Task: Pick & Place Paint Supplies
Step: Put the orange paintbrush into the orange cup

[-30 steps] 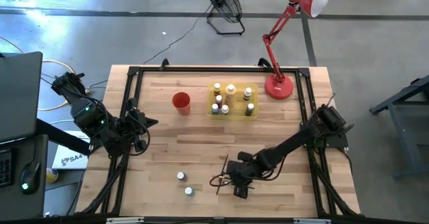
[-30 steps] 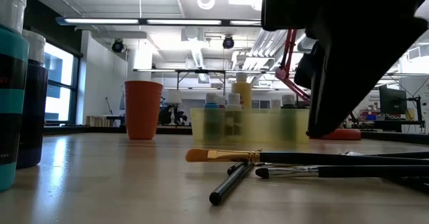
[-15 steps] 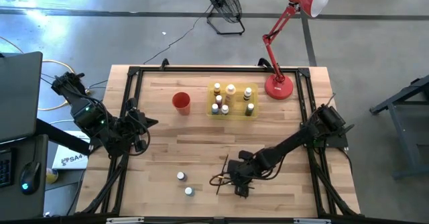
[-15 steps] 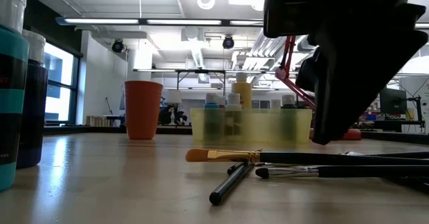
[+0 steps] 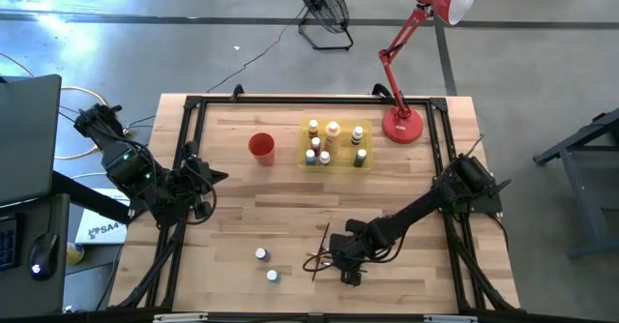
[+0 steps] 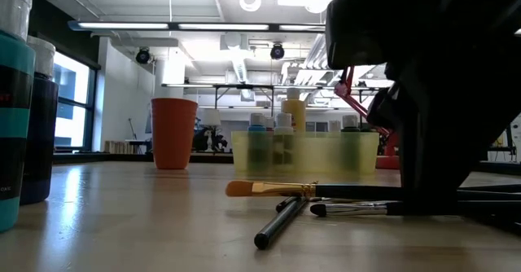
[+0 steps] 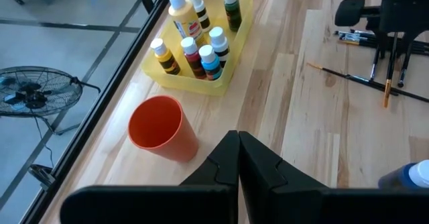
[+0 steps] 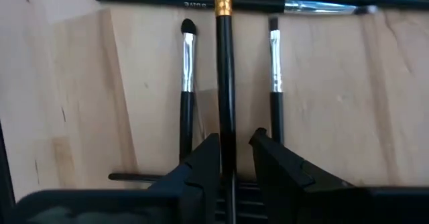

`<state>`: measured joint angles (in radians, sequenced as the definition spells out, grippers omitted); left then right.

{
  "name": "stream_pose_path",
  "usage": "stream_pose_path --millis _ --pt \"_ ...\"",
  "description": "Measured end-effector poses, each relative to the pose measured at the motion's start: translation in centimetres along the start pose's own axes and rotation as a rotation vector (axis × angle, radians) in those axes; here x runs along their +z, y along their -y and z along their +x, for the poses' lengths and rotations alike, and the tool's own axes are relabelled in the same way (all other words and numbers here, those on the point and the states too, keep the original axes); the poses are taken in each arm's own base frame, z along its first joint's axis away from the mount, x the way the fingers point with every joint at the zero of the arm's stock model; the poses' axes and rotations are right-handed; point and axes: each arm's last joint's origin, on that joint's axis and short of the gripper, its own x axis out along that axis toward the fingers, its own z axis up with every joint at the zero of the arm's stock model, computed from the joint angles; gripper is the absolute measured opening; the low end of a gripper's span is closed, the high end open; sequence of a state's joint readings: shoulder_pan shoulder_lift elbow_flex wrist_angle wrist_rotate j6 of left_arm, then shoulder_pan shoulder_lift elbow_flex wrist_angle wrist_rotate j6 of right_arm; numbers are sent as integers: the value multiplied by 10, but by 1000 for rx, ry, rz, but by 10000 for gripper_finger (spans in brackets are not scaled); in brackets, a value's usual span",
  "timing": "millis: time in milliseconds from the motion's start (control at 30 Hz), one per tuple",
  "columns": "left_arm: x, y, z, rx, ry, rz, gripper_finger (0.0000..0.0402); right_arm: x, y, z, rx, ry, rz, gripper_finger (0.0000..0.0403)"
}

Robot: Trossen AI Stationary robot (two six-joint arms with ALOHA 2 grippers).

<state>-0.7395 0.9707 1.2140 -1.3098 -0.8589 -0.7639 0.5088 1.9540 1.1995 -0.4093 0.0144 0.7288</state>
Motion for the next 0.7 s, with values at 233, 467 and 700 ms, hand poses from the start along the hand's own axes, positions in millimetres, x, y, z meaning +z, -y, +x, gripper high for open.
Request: stream_pose_path --millis 233,467,700 --pt "0 0 0 0 0 0 1 -1 1 7 -5 -16 0 82" --pt "0 0 0 0 0 0 1 -2 1 8 -12 -18 1 36" --pt "0 0 0 0 0 1 1 -1 1 4 -4 -11 9 21"
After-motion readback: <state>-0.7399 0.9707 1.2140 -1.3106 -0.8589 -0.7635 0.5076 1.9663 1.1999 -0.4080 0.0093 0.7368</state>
